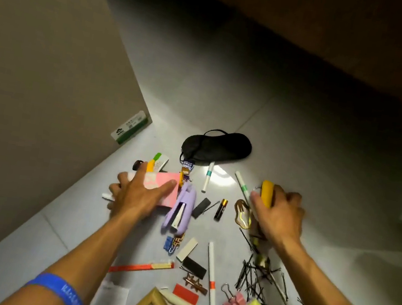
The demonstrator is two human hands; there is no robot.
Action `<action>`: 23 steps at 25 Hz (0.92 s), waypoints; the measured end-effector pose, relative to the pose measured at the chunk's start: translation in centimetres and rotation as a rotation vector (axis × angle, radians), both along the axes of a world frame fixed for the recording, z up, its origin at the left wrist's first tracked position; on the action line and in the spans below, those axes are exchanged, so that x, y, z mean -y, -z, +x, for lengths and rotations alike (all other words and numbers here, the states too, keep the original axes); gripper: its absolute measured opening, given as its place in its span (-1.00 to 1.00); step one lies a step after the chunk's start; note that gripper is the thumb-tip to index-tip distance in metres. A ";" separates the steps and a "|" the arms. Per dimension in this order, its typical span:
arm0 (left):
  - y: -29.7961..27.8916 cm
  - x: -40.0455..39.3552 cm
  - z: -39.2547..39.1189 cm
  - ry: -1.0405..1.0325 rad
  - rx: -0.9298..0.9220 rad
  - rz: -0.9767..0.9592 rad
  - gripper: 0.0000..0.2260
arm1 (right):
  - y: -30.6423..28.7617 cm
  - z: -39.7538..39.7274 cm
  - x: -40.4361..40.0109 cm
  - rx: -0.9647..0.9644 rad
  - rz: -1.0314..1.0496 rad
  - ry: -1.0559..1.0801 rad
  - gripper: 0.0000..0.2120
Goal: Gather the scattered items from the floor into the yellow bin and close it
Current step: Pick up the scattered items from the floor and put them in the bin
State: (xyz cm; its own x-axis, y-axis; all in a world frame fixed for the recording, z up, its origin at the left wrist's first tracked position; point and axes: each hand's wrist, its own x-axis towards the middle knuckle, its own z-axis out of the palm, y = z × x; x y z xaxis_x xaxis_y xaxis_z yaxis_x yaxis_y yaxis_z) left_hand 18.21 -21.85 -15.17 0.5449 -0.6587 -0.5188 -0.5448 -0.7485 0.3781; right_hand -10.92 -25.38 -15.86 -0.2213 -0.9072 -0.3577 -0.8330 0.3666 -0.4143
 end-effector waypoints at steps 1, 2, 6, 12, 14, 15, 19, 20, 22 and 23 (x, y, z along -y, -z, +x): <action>0.1 -0.3 -1.6 0.044 -0.028 -0.040 -0.20 | -0.1 1.8 -0.7 0.045 -0.006 -0.048 -0.46; 0.2 -0.7 -3.5 0.080 -0.060 -0.075 -0.23 | -0.3 3.5 -1.5 0.085 0.002 -0.098 -0.47; 0.1 -1.7 -9.3 0.024 -0.243 -0.222 -0.39 | -0.4 7.5 -3.9 0.265 0.062 -0.122 -0.57; 0.2 -3.8 -10.6 -0.392 -0.775 -0.405 -0.61 | -0.8 7.4 -5.9 0.755 0.092 0.181 -0.69; 0.2 -4.9 -11.6 -0.440 -0.822 -0.389 -0.67 | -0.9 6.9 -7.0 0.917 0.123 0.332 -0.74; -0.1 -5.4 -12.1 -0.444 -0.827 -0.380 -0.71 | -0.9 6.7 -7.4 0.986 0.126 0.409 -0.78; -2.5 -7.1 -13.3 -0.474 -0.867 -0.420 -0.78 | -3.2 5.2 -8.5 1.098 0.083 0.498 -0.85; -3.4 -7.2 -13.6 -0.473 -0.866 -0.443 -0.78 | -4.2 4.9 -8.5 1.117 0.067 0.491 -0.86; -6.2 -7.4 -14.7 -0.442 -0.865 -0.483 -0.78 | -6.9 3.9 -8.9 1.148 0.019 0.471 -0.89; -7.7 -7.6 -15.4 -0.411 -0.860 -0.492 -0.78 | -8.6 3.2 -9.2 1.169 0.001 0.474 -0.90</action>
State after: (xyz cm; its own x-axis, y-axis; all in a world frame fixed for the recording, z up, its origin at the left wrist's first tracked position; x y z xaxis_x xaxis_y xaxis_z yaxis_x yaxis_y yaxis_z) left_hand 2.80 -14.21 -7.44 0.3500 -0.7495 -0.5619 0.3072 -0.4748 0.8247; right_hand -7.70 -16.16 -7.27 -0.0761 -0.8249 -0.5601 0.2433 0.5294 -0.8128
